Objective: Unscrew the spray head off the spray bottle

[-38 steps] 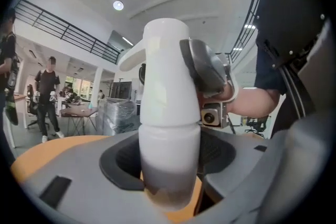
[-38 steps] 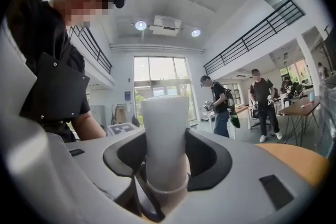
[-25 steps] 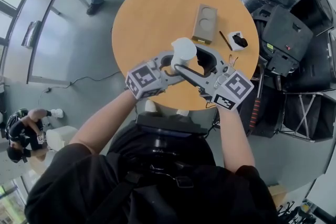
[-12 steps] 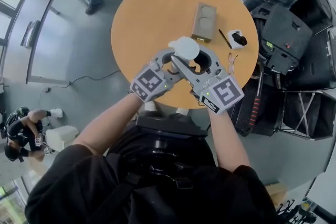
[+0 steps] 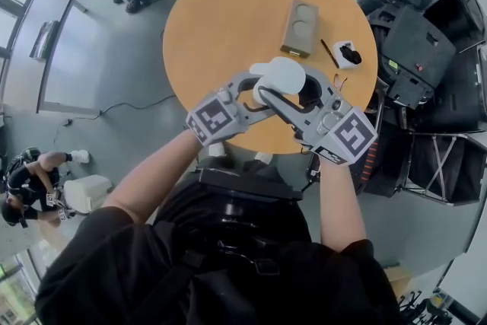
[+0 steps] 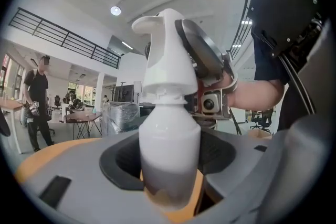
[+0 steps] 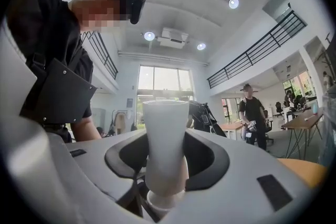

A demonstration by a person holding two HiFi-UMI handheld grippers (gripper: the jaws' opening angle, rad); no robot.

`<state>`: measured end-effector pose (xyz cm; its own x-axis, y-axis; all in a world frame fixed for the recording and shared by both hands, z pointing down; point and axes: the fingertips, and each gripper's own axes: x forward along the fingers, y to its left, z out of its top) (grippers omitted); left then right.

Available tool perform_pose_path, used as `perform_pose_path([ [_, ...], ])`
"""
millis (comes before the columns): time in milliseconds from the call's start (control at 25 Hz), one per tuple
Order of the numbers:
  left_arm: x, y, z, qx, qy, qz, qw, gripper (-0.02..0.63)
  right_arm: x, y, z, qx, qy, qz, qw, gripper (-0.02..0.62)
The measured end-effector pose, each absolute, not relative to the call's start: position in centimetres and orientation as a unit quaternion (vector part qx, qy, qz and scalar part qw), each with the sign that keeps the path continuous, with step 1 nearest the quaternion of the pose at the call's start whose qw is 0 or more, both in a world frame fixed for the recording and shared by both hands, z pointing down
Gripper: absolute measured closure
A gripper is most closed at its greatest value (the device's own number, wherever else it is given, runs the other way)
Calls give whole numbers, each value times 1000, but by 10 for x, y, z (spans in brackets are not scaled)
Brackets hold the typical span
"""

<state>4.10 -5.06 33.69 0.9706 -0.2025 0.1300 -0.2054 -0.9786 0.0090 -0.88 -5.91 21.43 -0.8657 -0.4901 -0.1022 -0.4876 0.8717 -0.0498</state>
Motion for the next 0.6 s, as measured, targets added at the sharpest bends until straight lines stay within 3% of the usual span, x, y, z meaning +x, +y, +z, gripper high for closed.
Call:
perform_pose_path([
  [600,34,-56,368,988,-111,108,5,302,8,-49,149,-258,961,16,97,391],
])
